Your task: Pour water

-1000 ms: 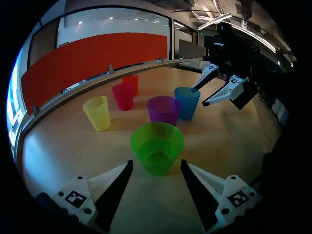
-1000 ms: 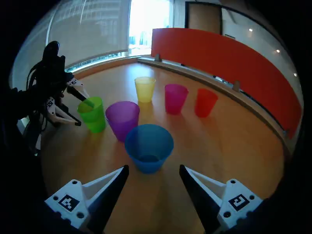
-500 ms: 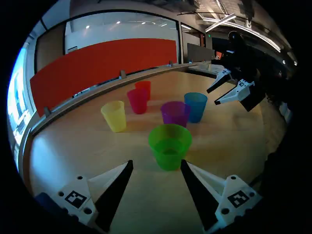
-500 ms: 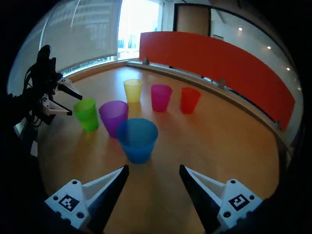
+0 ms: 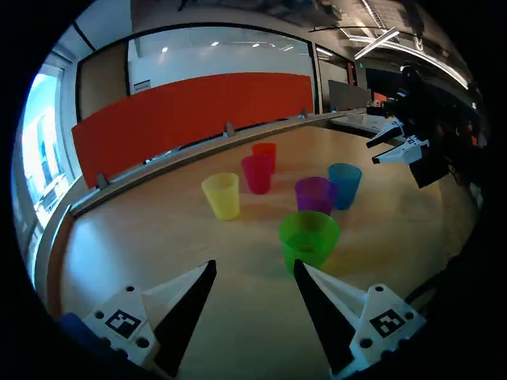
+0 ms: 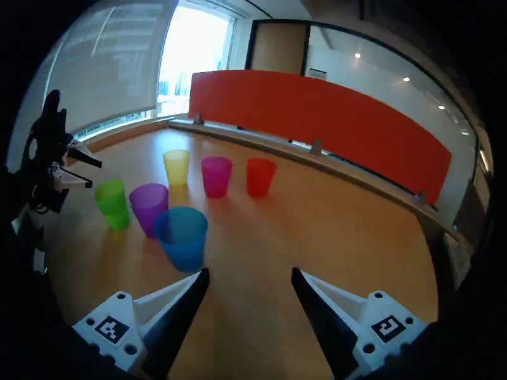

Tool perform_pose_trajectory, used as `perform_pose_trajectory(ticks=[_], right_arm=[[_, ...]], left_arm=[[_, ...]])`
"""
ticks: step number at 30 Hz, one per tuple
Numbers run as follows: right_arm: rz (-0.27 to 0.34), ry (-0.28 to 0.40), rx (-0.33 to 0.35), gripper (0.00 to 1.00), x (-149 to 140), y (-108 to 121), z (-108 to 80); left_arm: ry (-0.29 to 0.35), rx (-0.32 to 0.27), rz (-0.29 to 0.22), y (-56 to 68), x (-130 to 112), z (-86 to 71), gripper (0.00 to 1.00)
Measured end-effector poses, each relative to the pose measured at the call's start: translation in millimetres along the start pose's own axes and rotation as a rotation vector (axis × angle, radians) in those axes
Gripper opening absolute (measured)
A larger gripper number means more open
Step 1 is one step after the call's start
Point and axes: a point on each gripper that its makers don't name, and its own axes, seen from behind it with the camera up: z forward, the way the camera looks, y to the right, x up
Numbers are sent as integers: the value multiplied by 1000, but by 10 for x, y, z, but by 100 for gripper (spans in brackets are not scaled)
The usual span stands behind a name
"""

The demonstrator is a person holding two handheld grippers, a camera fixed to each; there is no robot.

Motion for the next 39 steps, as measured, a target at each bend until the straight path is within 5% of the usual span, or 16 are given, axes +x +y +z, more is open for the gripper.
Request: perform_pose_trajectory(ticks=[7,20,29,39], right_arm=[[66,71,-113,100,95,261,-35],[179,281,-321,100,496,689,-203],[201,400,-415,100,720,794,-287],[217,484,-489,100,841,820,-348]], left_arm=[[38,84,-24,-218,66,-74,90],[211,240,-192,-650,362,-298,90],[323,342,-265,-848,532,-430,90],[411,432,-285,-1010,641,-557,90]])
